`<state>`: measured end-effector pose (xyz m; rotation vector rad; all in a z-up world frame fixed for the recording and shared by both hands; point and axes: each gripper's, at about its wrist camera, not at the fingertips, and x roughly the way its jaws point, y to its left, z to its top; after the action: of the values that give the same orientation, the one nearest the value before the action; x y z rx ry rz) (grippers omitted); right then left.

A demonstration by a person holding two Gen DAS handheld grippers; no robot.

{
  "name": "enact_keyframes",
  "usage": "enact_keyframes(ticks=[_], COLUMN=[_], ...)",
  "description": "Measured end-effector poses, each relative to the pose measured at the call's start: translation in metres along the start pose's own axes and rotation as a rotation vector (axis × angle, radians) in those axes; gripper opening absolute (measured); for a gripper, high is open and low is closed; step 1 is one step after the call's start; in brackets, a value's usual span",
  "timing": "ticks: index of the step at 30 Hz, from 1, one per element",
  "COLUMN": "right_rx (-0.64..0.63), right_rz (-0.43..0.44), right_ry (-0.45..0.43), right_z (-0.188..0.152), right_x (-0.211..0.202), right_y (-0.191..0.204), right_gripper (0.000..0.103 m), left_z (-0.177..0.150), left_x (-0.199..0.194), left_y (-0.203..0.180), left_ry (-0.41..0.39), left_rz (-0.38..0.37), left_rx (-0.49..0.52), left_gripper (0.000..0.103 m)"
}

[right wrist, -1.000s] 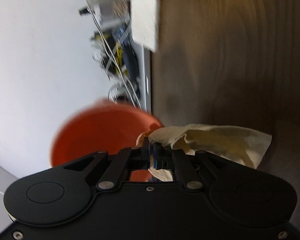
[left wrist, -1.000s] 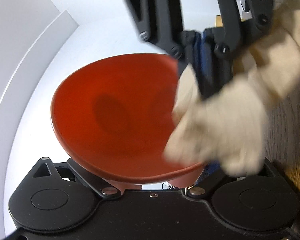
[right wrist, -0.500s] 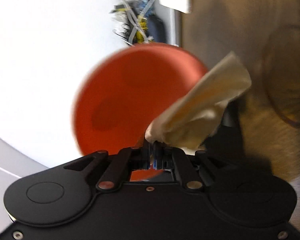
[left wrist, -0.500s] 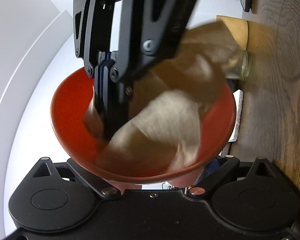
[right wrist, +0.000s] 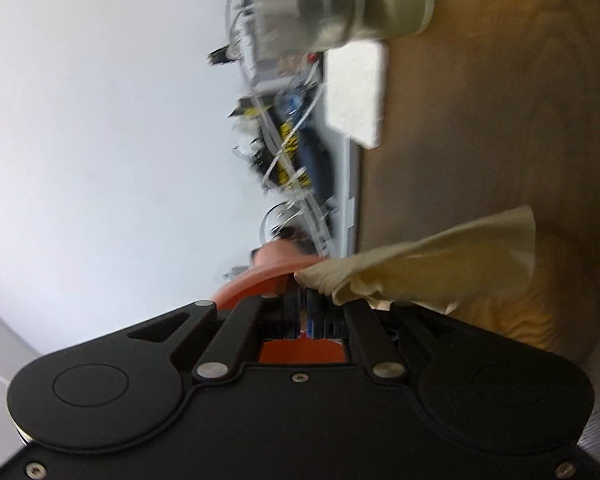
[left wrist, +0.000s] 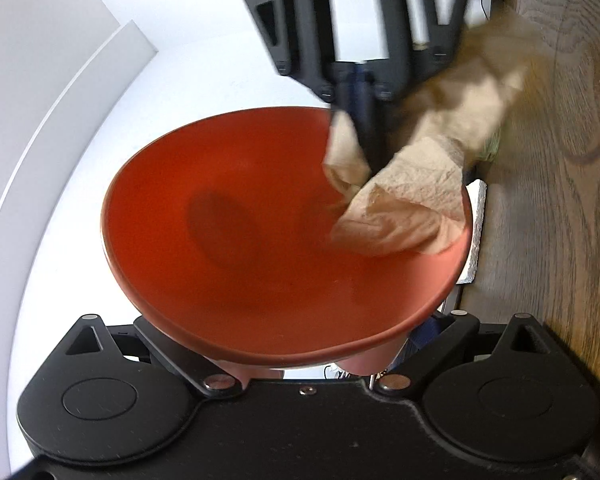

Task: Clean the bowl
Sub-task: 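Scrub the paper towel around the bowl bottom with the right gripper, then wipe the paper towel along the bowl's inner wall and rim, right gripper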

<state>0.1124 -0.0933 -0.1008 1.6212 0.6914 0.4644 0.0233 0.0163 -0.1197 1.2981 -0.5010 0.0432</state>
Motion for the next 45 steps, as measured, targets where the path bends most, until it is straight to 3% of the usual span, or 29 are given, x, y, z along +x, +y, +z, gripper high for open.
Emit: enact_keyframes(ticks=[6, 13, 21, 26, 29, 33, 38, 45], right_rx=[0.006, -0.009, -0.073, -0.083, -0.051, -0.02, 0.017, 0.025], right_rz=[-0.046, 0.001, 0.093, 0.077, 0.048, -0.002, -0.053, -0.033], right_ry=[0.083, 0.184, 0.083, -0.013, -0.027, -0.024, 0.038, 0.154], right_z=[-0.018, -0.037, -0.03, -0.011, -0.002, -0.001, -0.009, -0.04], right_x=[0.007, 0.024, 0.008, -0.006, -0.01, -0.002, 0.016, 0.026], right_y=[-0.016, -0.002, 0.034, 0.04, 0.027, 0.01, -0.011, -0.013], right_gripper=[0.005, 0.005, 0.005, 0.005, 0.005, 0.005, 0.005, 0.005], left_z=[0.0, 0.0, 0.0, 0.0, -0.001, -0.006, -0.005, -0.005], left_x=[0.0, 0.0, 0.0, 0.0, 0.002, 0.002, 0.003, 0.003], left_y=[0.0, 0.0, 0.0, 0.0, -0.002, -0.004, -0.004, -0.004], left_ry=[0.0, -0.001, -0.001, -0.001, -0.001, -0.001, -0.001, -0.001], left_rz=[0.0, -0.001, 0.0, -0.001, -0.001, 0.0, -0.001, 0.0], left_rx=[0.0, 0.002, 0.002, 0.002, 0.002, 0.002, 0.002, 0.002], left_gripper=[0.095, 0.095, 0.095, 0.095, 0.095, 0.095, 0.095, 0.095])
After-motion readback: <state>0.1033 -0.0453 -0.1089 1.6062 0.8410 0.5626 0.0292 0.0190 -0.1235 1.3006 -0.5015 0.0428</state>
